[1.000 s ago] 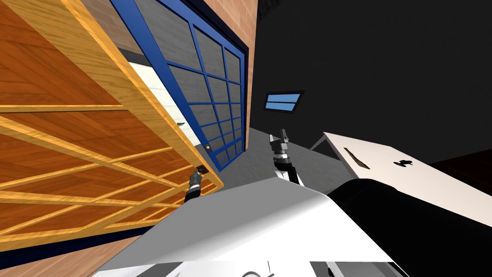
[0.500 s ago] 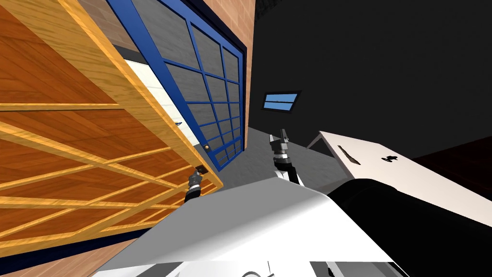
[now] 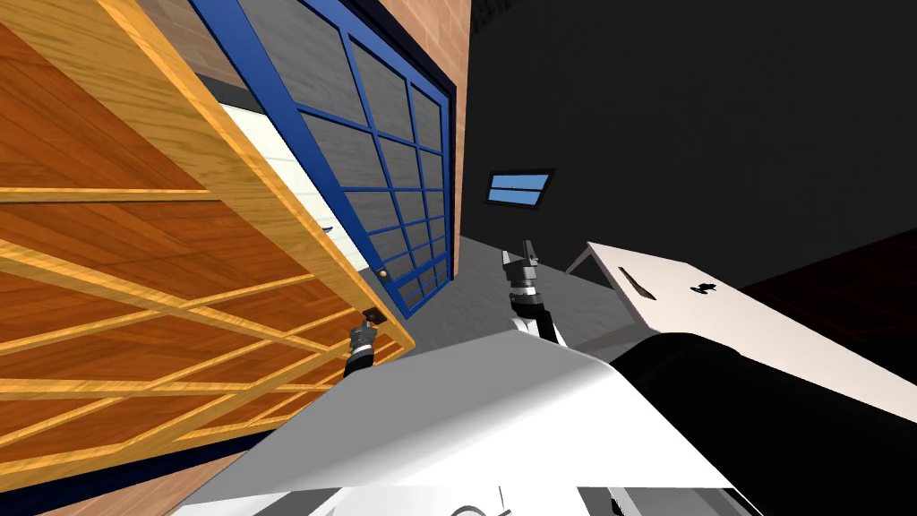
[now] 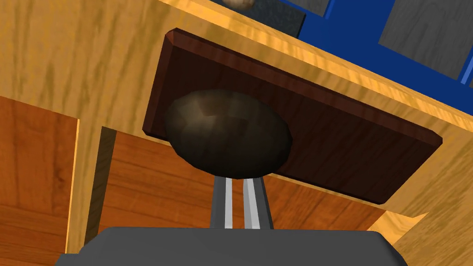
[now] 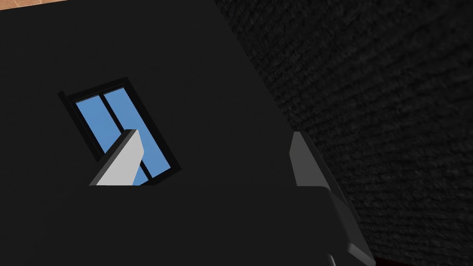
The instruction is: Pull the door open
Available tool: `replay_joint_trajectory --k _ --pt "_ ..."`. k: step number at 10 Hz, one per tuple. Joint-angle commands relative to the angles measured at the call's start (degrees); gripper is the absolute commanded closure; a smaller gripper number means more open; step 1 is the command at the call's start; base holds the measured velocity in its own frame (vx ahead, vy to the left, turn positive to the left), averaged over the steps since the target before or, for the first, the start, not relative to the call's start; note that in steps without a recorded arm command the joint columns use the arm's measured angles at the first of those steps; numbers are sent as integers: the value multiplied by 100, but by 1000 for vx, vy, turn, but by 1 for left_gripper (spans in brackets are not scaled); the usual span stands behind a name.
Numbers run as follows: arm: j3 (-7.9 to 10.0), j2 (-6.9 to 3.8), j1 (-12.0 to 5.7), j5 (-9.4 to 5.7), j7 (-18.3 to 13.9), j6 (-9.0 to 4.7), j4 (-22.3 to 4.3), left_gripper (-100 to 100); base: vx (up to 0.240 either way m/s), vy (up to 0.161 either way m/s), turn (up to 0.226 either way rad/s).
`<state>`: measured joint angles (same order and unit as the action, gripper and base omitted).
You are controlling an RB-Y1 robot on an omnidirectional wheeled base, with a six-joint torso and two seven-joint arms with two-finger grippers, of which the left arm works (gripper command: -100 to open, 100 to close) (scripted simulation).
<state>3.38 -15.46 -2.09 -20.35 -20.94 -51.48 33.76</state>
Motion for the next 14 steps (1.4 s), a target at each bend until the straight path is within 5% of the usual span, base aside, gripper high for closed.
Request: replay_joint_trajectory --k 1,2,3,14 --pt "-61 18 -34 -93 -286 -52 109 100 -41 19 -61" --pt "-61 18 -34 -93 -390 -52 109 100 -32 12 -45" --pt "-52 47 116 -247 -468 79 250 -100 -78 23 -86" --pt "-231 302 169 -1199 -1995 43 570 -100 -80 12 -87"
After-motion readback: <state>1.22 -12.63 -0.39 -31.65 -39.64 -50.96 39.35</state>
